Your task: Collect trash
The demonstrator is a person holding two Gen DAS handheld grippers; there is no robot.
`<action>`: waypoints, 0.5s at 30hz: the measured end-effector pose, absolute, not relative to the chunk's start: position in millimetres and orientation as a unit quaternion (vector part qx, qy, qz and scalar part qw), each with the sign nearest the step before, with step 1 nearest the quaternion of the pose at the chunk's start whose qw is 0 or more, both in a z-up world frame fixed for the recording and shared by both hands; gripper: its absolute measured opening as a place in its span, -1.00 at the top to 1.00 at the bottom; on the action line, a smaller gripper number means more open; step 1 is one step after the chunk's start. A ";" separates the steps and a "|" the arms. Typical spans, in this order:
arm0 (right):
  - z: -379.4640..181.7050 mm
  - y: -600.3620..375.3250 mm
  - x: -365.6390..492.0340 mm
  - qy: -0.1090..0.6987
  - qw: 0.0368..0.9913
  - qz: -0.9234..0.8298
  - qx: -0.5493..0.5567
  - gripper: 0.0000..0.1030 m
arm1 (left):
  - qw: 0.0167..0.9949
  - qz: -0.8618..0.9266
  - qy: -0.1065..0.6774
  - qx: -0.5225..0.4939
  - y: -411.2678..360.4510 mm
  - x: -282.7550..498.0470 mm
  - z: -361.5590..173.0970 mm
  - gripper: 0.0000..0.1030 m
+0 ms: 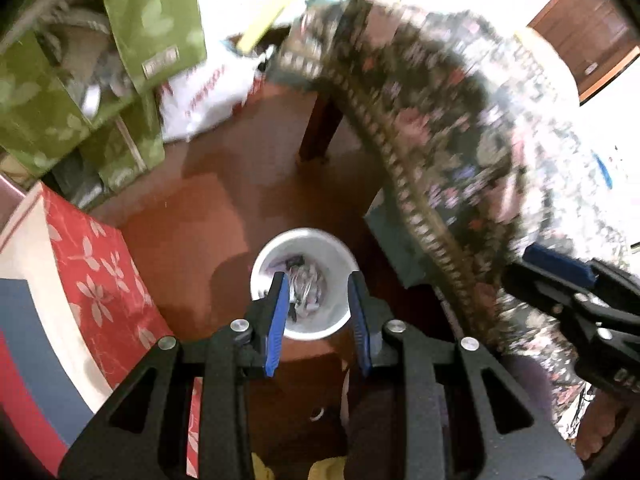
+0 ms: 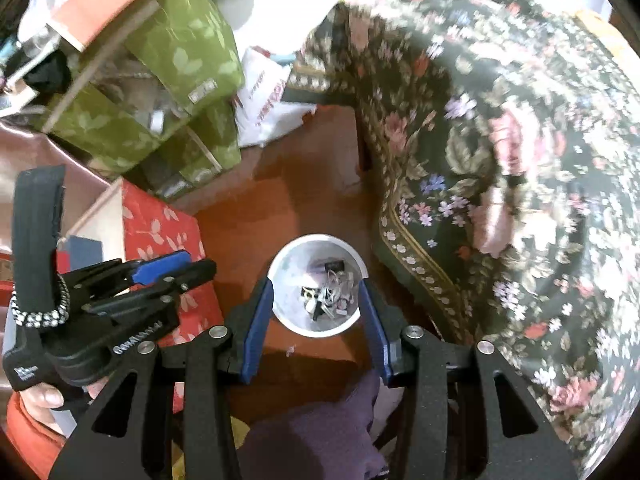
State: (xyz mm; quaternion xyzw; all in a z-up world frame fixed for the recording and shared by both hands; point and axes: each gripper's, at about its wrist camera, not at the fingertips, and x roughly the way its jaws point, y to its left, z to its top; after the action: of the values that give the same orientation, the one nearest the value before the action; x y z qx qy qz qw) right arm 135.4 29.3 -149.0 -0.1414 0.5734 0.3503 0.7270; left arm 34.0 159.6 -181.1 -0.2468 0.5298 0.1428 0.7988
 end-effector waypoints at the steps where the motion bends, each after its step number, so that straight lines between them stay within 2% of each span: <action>1: -142.5 24.8 133.0 0.566 0.733 0.350 -0.138 0.21 | 0.812 0.141 0.512 -0.243 156.3 28.8 -166.1 0.45; 10: -54.0 -24.0 89.1 0.437 0.836 0.319 -0.090 0.21 | 0.912 0.109 0.362 -0.159 108.5 -11.8 -55.0 0.45; 15: -10.4 -47.6 57.1 0.355 0.886 0.294 -0.059 0.22 | 0.944 0.084 0.291 -0.130 83.7 -37.3 -15.4 0.45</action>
State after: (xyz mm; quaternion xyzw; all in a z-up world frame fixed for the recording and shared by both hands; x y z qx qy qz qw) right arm 57.1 -47.6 -10.4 -0.0591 0.3547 0.2939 0.8856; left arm -37.3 83.7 -15.4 -0.1295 0.2909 0.0843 0.9442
